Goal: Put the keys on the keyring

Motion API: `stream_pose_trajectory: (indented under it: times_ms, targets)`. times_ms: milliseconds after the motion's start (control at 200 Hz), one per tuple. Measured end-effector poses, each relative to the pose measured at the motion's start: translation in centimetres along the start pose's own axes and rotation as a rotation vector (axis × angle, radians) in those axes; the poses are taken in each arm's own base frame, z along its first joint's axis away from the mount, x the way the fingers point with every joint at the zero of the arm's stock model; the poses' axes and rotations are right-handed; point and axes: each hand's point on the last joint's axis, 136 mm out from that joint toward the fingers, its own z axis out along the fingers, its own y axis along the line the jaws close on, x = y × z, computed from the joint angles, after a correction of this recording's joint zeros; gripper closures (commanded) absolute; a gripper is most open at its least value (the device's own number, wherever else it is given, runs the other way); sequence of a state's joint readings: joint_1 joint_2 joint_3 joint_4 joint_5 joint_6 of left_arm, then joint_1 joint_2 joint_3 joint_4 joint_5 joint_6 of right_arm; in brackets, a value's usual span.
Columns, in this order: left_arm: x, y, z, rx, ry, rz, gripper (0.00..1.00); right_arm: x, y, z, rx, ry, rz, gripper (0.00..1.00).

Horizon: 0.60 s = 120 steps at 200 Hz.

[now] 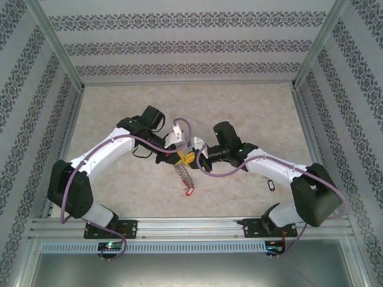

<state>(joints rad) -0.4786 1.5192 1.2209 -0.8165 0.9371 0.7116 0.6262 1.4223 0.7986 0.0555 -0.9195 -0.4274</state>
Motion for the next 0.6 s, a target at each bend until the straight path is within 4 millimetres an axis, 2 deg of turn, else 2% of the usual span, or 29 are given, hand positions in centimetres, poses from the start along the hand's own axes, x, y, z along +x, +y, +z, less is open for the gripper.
stream_pose_trajectory:
  times_ms: [55, 85, 135, 185, 260, 425, 515, 600]
  targets:
    - [0.0, 0.0, 0.0, -0.002, 0.002, 0.003, 1.00, 0.1, -0.1, 0.0, 0.005, 0.003, -0.004, 1.00]
    - [0.1, 0.0, 0.0, -0.002, 0.004, 0.006, 1.00, 0.1, -0.1, 0.0, 0.007, 0.005, -0.007, 0.97]
    - [0.1, 0.0, 0.0, -0.003, 0.008, 0.014, 1.00, 0.1, -0.1, 0.0, 0.012, 0.008, -0.014, 0.86]
    - [0.1, -0.1, 0.0, -0.004, 0.013, 0.021, 1.00, 0.1, 0.0, 0.0, 0.014, 0.009, -0.025, 0.81]
    - [0.0, -0.2, -0.1, -0.003, 0.020, 0.024, 1.00, 0.1, 0.2, -0.2, 0.021, 0.005, -0.030, 0.68]
    - [0.0, 0.0, -0.3, -0.015, 0.029, 0.018, 1.00, 0.2, 0.2, -1.3, 0.067, 0.000, -0.016, 0.60]
    - [0.1, 0.3, -0.3, -0.035, 0.039, -0.005, 1.00, 0.1, -0.3, -2.4, 0.139, -0.006, 0.030, 0.53]
    - [0.2, 0.8, -0.3, -0.062, 0.050, -0.030, 1.00, -0.3, -0.1, -3.4, 0.199, -0.025, 0.062, 0.50]
